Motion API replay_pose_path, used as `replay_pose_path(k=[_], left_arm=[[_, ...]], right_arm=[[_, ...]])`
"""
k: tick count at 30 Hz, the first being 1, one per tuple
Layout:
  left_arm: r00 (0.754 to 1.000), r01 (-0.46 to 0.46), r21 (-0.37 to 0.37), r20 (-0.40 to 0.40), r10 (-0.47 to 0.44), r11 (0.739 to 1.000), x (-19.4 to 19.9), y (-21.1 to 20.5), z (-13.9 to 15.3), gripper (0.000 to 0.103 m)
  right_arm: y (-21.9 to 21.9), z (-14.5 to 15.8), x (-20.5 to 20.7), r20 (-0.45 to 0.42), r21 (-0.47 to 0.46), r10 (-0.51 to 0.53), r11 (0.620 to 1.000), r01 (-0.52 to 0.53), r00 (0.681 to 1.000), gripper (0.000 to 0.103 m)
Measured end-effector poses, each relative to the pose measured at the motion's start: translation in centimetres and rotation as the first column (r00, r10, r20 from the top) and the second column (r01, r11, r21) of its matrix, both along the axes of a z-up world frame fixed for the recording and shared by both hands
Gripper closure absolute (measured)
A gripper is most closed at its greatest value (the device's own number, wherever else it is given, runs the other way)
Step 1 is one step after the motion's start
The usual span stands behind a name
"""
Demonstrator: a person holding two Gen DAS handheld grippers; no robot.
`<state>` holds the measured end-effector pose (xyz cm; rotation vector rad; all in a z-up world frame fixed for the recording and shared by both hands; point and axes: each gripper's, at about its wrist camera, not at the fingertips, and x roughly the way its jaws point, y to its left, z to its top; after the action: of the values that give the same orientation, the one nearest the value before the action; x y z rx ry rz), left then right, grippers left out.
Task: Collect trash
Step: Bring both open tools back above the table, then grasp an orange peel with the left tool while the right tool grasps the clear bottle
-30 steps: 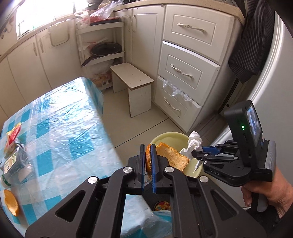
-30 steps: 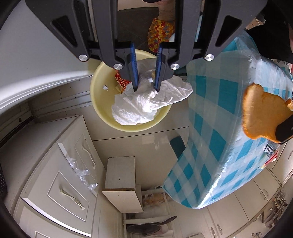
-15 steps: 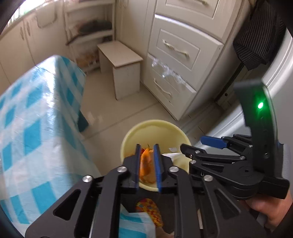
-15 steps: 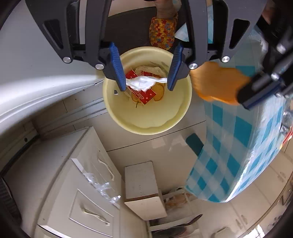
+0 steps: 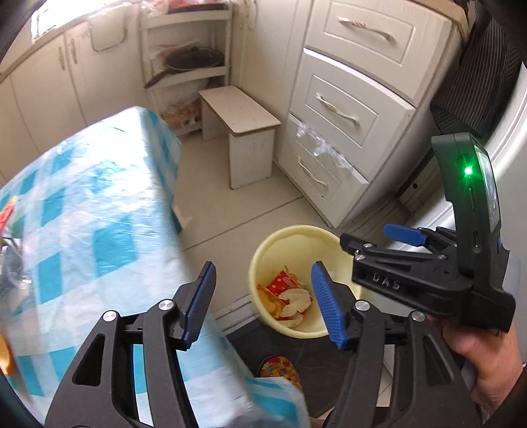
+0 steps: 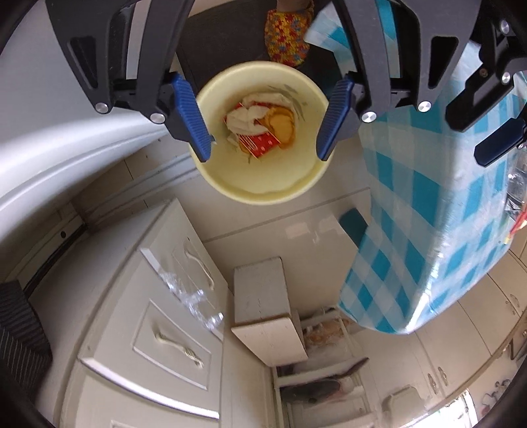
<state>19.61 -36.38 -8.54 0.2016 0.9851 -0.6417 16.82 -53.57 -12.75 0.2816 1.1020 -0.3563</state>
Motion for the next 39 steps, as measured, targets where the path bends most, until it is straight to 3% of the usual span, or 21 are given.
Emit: replay_pose_path(k=[4,9,11,14,17,20,22,27,33,36,39], left_arm=[[0.997,-0.064,0.005,0.051,0.064,0.998,1.0,5.5,2.2,0.037],[0.972,-0.206,0.004,0.116,0.204,0.979,2.9,15.7,5.3,0.029],[0.94,-0.307,0.003,0.159,0.303,0.952,3.6,20.9,6.4,0.024],[0.89,-0.439,-0.001,0.141,0.434,0.899,5.0,28.2,7.0,0.024],[0.821,-0.568,0.002,0.067,0.567,0.823,6.4,35.3,6.2,0.024],[0.799,-0.601,0.023,-0.02,0.601,0.799,7.0,40.1,4.5,0.024],[0.799,-0.596,0.069,-0.039,0.599,0.8,7.0,41.6,3.1,0.024],[0.828,-0.523,0.147,-0.147,0.541,0.84,7.0,42.3,-0.8,0.024],[0.863,-0.454,0.221,-0.131,0.488,0.863,6.8,40.6,-2.9,0.024],[0.873,-0.434,0.247,-0.125,0.472,0.867,6.9,39.6,-3.5,0.024],[0.868,-0.439,0.261,-0.123,0.481,0.86,7.3,39.5,-3.8,0.024]], right_arm=[[2.2,1.6,1.3,0.077,0.019,0.025,0.999,-0.026,0.997,0.039],[5.9,3.5,3.8,0.204,0.173,0.068,0.979,-0.105,0.977,0.038],[8.0,4.0,5.0,0.242,0.226,0.098,0.962,-0.154,0.965,0.035],[12.1,4.3,7.1,0.28,0.292,0.167,0.923,-0.25,0.945,0.031],[16.6,4.3,9.0,0.299,0.333,0.259,0.874,-0.355,0.918,0.029],[22.1,4.7,10.7,0.318,0.27,0.389,0.837,-0.476,0.865,0.026],[24.9,4.7,11.5,0.318,0.222,0.448,0.821,-0.526,0.835,0.023],[29.0,3.8,13.9,0.306,0.148,0.518,0.803,-0.577,0.799,0.021],[31.5,2.3,16.3,0.323,0.187,0.522,0.783,-0.594,0.789,0.019],[32.3,2.1,16.6,0.329,0.222,0.558,0.738,-0.637,0.761,0.019],[33.8,1.9,16.0,0.306,0.275,0.637,0.653,-0.706,0.708,0.015]])
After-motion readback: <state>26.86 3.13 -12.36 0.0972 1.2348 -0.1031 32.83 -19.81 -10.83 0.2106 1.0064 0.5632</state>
